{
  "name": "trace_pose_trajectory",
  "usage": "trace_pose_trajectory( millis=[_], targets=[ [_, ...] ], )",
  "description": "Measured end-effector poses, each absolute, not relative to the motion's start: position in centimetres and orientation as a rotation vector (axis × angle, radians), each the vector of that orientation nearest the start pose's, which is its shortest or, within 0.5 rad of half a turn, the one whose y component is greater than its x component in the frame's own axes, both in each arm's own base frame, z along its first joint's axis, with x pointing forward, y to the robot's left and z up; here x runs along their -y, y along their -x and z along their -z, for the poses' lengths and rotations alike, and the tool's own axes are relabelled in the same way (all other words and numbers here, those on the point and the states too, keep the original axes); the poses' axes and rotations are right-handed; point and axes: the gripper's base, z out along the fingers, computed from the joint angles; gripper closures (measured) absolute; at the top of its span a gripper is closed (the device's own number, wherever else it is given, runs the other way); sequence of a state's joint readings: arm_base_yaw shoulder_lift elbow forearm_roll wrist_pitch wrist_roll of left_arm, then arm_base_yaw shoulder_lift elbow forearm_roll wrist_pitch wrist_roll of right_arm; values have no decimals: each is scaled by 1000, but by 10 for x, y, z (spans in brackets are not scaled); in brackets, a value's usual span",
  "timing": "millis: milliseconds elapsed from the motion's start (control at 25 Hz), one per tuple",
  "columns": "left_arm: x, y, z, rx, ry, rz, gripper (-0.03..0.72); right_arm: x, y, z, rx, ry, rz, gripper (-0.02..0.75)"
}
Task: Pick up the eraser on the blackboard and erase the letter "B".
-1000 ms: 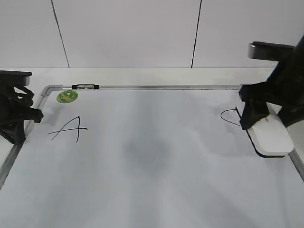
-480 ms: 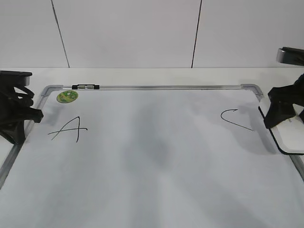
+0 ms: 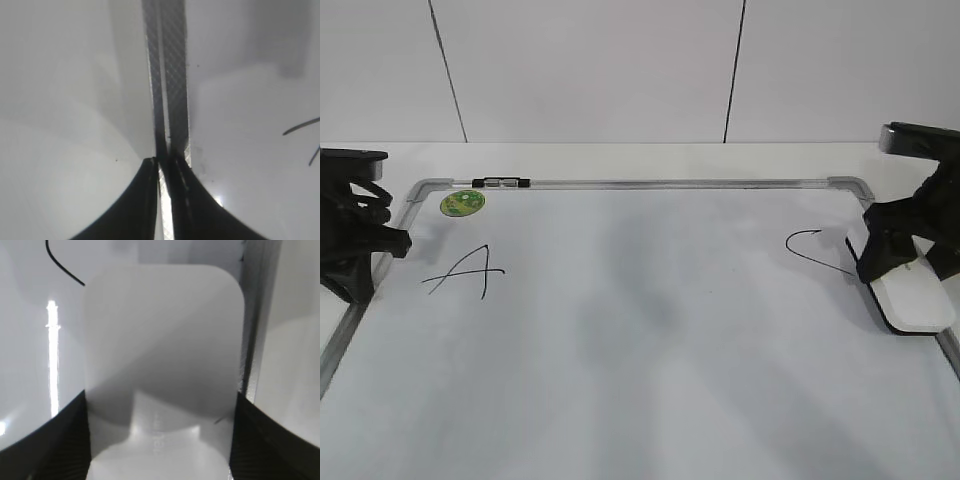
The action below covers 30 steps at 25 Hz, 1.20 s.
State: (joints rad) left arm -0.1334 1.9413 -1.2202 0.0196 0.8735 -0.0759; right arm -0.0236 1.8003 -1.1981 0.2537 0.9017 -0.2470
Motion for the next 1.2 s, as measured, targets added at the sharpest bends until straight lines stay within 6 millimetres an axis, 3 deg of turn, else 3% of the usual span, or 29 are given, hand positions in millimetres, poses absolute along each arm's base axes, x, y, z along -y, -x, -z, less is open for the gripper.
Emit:
trace_pose_trajectory(
  millis=[240,1200],
  targets=[
    [46,-356,-151,-3075,-107,-13,639,-10,-348,-187,-2975,119,-281,206],
    [46,-356,-151,-3075,-107,-13,639,-9,-348,-187,-2975,126,-274,206]
  ],
)
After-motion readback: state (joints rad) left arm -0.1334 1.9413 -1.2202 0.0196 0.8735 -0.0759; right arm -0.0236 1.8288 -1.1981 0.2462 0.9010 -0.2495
